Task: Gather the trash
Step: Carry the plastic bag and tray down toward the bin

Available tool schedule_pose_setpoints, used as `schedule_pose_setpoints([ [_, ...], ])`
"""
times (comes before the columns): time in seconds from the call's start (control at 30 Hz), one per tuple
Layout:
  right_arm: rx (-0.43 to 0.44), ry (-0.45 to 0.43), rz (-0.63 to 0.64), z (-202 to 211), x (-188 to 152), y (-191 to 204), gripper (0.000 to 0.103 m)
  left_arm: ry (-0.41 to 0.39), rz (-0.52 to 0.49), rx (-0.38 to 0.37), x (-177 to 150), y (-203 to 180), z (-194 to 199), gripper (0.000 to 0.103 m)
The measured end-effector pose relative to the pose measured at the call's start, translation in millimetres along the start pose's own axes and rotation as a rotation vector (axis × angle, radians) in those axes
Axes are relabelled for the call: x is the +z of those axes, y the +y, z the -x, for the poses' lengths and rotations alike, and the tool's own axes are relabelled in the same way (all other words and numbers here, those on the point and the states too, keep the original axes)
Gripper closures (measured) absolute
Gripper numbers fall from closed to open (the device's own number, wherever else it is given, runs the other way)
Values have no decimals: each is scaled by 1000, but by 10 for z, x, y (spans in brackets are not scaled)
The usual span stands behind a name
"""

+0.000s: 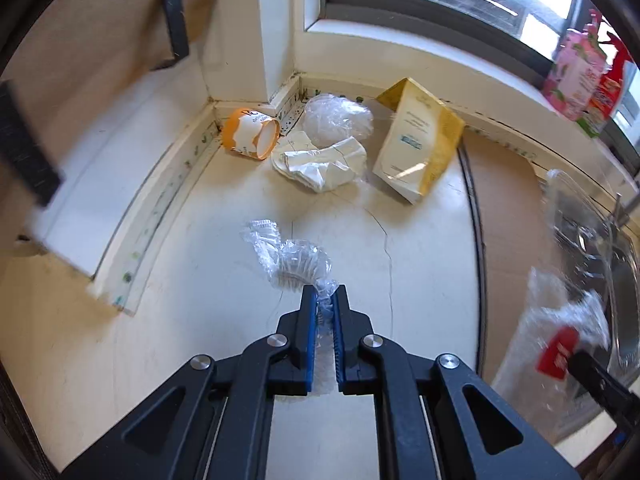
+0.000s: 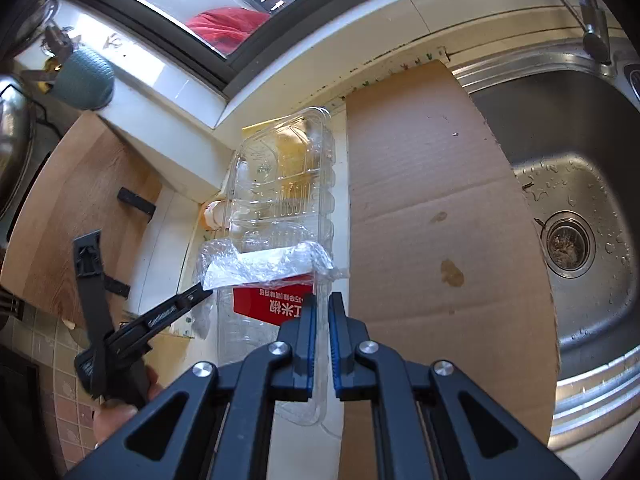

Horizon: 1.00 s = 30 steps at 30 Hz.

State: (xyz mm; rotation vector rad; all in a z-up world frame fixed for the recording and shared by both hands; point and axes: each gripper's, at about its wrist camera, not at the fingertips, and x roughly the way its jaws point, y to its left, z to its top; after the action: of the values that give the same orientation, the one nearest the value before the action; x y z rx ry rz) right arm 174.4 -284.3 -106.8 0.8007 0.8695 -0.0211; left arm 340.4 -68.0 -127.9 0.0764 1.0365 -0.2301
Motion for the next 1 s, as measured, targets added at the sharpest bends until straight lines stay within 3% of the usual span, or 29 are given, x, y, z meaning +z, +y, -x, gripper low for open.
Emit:
schedule_pose_setpoints([
  [0.23, -10, -23, 44, 413, -538, 230, 97, -63, -37, -50, -710, 107, 1000, 97],
  [0.53, -40, -13, 138, 880, -1774, 681, 97, -74, -17, -106, -1957, 647, 1874, 97],
  [0.7, -69, 10, 190, 1092, -2419, 784, 97, -29, -16, -142, -2495, 840, 1996, 97],
  [1.0, -138, 232, 163, 995, -3085, 463, 97, 139, -9, -221, -3232, 836, 1672, 97],
])
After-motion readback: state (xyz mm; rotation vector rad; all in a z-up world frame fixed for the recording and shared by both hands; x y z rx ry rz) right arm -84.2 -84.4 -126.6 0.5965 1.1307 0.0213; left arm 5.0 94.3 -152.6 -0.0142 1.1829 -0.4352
